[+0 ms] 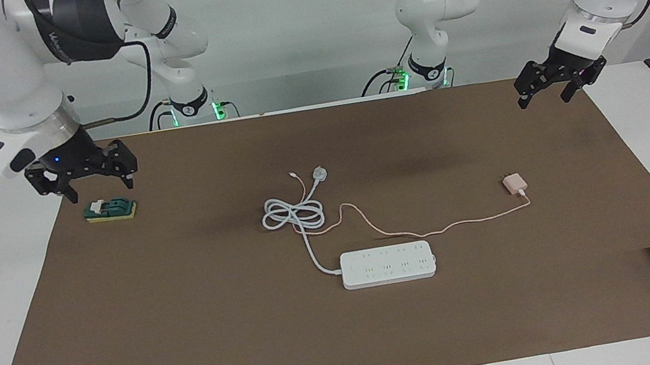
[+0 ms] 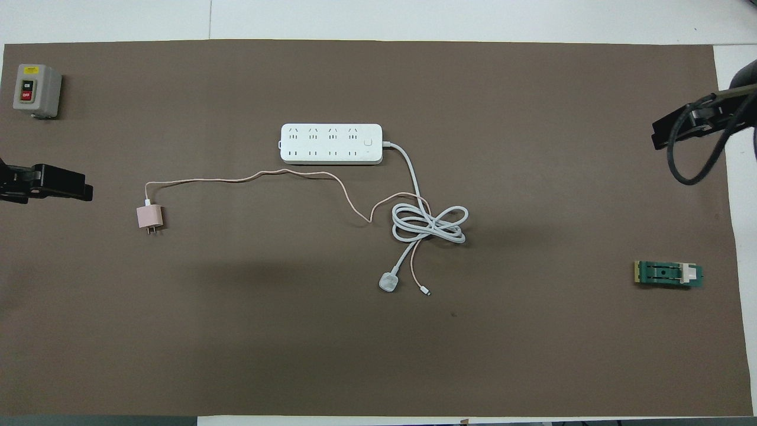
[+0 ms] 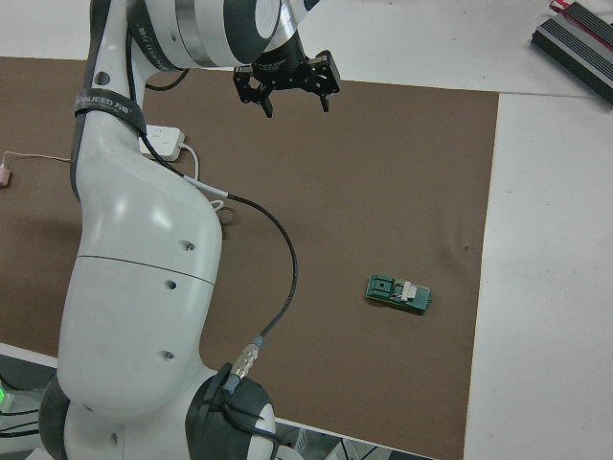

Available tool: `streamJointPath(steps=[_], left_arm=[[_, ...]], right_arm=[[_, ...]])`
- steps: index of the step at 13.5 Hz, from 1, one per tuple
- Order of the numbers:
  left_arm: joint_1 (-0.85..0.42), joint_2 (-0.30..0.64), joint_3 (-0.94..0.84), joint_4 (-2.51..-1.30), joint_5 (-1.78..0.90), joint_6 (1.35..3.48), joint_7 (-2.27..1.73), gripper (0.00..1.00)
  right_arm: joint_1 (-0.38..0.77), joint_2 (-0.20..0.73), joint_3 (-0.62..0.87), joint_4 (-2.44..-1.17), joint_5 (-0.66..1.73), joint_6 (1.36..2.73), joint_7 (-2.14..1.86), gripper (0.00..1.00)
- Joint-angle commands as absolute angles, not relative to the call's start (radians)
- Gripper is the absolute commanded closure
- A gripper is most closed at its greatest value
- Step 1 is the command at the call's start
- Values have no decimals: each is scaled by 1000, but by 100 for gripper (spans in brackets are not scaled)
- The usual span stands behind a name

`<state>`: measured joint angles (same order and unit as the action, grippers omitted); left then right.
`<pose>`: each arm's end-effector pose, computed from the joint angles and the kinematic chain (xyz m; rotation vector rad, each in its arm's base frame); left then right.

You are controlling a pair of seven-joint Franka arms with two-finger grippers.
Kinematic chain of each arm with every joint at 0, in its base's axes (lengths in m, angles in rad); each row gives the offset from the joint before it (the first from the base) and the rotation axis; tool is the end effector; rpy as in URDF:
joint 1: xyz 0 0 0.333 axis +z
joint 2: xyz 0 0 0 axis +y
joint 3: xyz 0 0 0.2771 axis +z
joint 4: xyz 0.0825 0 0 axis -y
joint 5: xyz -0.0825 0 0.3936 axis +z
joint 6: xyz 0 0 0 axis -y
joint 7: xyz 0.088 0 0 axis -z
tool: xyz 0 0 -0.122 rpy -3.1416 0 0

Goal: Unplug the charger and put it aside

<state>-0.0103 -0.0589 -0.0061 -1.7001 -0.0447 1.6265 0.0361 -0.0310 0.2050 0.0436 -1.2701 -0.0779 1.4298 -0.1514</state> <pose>0.5505 -0.0143 0.5459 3.0962 -0.0769 -0.0221 0.6035 -0.0055 0.5818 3.0663 0.2367 -0.0766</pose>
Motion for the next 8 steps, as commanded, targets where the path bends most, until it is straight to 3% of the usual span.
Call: streamJointPath(steps=[1,8], left_arm=[[-23,-37,2,-1655,-29,1592,-23,0],[-23,-40,-2,-1666,-14,1595,-94,0]], right_arm=[[-63,143,57,-1327,-94,1372,-178,0],[-107,74,58,-1434,-72,1407,-69,0]])
